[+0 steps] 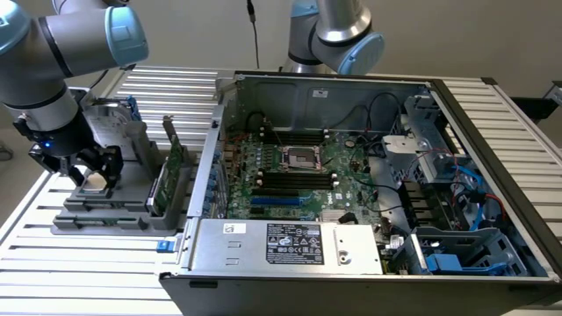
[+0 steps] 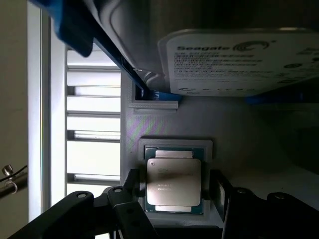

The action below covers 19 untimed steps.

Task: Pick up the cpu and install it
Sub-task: 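Pick up the cpu and move it towards the insertion slot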

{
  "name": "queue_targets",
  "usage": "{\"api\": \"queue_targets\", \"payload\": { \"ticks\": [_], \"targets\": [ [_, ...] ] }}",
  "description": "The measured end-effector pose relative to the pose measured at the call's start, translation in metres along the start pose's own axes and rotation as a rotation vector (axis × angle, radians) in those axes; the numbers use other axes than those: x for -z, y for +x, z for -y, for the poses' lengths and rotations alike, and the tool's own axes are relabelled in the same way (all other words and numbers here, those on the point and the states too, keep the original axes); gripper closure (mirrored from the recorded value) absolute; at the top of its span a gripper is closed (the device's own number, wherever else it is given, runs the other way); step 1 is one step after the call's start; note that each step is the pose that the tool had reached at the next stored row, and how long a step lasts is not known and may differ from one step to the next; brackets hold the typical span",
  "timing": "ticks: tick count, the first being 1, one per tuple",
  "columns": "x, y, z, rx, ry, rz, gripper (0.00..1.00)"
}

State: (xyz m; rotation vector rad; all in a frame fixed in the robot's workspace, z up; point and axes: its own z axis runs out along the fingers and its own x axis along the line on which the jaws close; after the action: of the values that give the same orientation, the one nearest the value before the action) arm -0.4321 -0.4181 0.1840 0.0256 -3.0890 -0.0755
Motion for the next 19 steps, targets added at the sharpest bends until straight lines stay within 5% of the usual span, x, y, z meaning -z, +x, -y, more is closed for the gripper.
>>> {"api": "queue_targets", "payload": {
  "ticks": [9,13,19],
  "targets": [
    [-0.0001,0.0000,0.0000,-0.006,-0.0003,-0.0004,0.33],
    [-0.0001,0.0000,0.0000,-0.008,-0.0005,-0.0007,0.45],
    [-0.0001,0.0000,0.0000,-0.008,-0.0005,-0.0010,0.45]
  ]
}}
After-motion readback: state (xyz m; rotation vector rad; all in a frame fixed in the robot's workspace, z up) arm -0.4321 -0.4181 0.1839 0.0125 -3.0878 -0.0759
